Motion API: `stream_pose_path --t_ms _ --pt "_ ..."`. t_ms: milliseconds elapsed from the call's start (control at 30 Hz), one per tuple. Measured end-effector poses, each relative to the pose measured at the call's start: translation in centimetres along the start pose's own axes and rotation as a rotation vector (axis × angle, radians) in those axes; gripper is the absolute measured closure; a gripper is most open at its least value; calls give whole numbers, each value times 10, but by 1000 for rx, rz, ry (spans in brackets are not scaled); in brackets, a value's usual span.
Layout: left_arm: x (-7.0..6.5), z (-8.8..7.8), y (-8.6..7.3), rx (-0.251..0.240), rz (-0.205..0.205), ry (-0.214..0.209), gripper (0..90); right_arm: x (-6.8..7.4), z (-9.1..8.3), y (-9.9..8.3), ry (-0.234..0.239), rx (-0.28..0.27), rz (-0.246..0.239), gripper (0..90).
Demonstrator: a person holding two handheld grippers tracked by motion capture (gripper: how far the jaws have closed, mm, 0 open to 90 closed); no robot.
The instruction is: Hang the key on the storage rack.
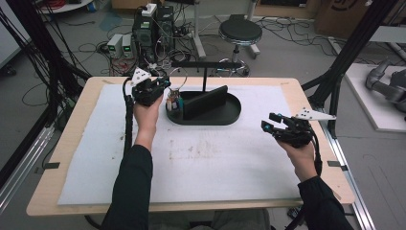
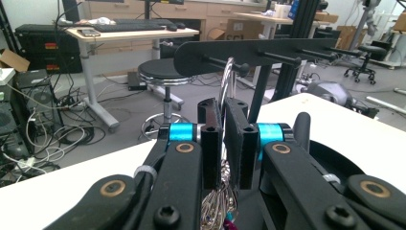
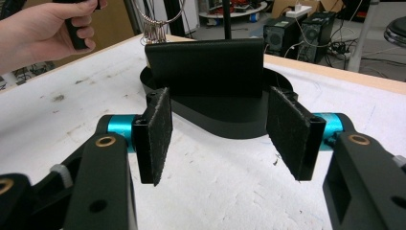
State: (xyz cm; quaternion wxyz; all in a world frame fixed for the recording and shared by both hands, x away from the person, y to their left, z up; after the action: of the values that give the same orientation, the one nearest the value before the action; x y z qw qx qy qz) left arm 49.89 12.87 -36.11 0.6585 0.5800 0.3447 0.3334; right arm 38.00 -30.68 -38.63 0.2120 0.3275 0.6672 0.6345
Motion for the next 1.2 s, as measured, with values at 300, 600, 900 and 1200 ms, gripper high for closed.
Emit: stream_pose_path --t_ms 300,600,900,1200 --pt "4 -5 4 8 18 36 753 0 0 0 1 3 -3 429" --pt "-11 -19 15 29 75 13 488 -2 -2 0 -12 -2 -2 422" --pt "-32 -58 20 33 119 -28 327 -3 -4 1 -43 -4 -39 373" --pt "-43 -110 2 65 103 -79 259 -11 -11 0 -125 0 -52 293"
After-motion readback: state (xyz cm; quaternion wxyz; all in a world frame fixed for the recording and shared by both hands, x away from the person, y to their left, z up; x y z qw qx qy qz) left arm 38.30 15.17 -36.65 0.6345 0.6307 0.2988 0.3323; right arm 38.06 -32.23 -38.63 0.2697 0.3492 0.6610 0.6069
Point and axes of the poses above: each handheld gripper's, and its own axes: z roughly forward along the jaws, y roughly out of its top, x roughly to its left, the point moved 4 cm from there along z, roughly forward along the jaws, and after that the axes turned 13 degrees about -x, right-handed, at the moved point
